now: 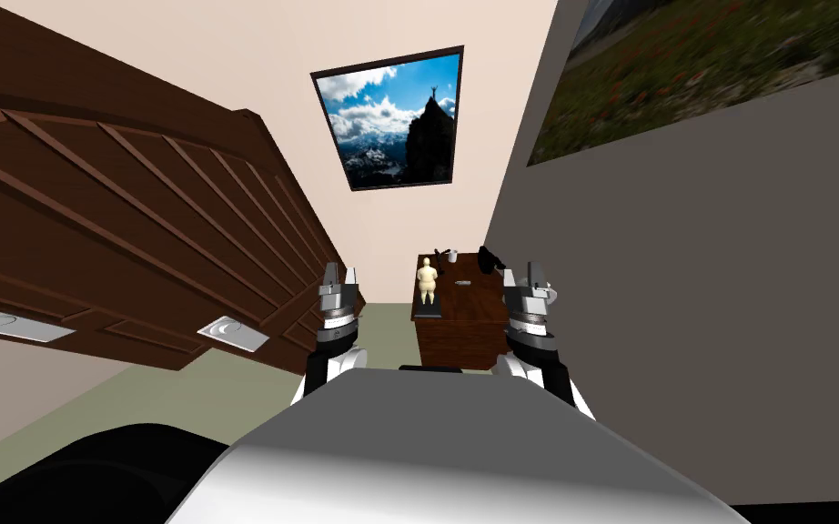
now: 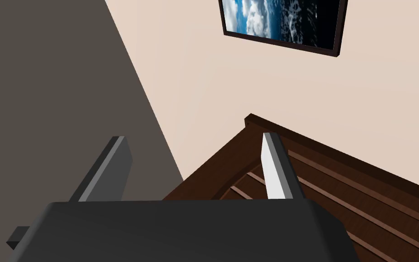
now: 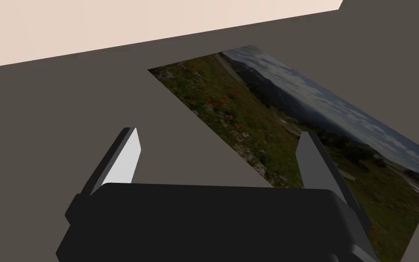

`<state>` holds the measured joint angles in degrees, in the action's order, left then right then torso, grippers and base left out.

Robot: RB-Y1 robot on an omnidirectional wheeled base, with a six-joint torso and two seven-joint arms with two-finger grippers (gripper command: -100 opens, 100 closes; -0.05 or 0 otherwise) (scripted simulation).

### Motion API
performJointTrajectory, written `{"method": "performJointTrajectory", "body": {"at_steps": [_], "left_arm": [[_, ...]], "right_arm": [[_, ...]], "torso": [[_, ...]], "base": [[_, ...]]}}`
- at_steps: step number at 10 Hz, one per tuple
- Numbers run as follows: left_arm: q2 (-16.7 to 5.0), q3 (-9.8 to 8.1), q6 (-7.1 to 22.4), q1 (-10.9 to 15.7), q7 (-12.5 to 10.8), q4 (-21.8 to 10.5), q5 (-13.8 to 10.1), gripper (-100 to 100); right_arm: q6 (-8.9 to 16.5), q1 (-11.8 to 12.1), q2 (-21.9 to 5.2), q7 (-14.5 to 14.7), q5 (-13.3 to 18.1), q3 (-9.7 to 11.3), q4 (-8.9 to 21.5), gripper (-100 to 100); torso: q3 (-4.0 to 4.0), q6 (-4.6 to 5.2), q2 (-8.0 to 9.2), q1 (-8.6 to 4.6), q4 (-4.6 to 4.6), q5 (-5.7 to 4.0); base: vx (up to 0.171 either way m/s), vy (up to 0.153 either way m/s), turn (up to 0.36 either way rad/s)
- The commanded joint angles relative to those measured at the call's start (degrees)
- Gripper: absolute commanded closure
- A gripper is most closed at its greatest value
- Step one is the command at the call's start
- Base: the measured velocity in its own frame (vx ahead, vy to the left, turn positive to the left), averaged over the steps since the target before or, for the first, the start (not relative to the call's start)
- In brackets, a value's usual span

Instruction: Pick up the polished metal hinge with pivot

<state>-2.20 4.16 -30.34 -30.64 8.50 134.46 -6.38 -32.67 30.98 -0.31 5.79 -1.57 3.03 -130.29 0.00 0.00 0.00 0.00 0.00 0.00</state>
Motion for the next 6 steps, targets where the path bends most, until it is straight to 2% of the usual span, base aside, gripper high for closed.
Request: {"method": "performJointTrajectory", "body": {"at_steps": [1, 3, 6], "left_arm": [[0.0, 0.00, 0.0, 0.0, 0.0, 0.0, 0.0, 0], [0.0, 0.00, 0.0, 0.0, 0.0, 0.0, 0.0, 0], [0.0, 0.01, 0.0, 0.0, 0.0, 0.0, 0.0, 0]], "right_arm": [[-0.1, 0.2, -1.7, 0.1, 0.3, 0.2, 0.3, -100], [-0.5, 0.7, -4.5, 0.5, 1.1, 0.6, 1.1, -100], [-1.5, 1.6, -9.7, 1.3, 2.8, 1.4, 3.5, -100]], "torso": [[0.00, 0.00, 0.00, 0.00, 0.00, 0.00], [0.08, -0.01, 0.14, 0.07, 0.03, 0.02], [0.23, -0.01, 0.40, 0.12, 0.09, 0.03]], "base": [[-0.017, 0.012, 0.030], [-0.056, 0.033, 0.074], [-0.109, 0.043, 0.091]]}}
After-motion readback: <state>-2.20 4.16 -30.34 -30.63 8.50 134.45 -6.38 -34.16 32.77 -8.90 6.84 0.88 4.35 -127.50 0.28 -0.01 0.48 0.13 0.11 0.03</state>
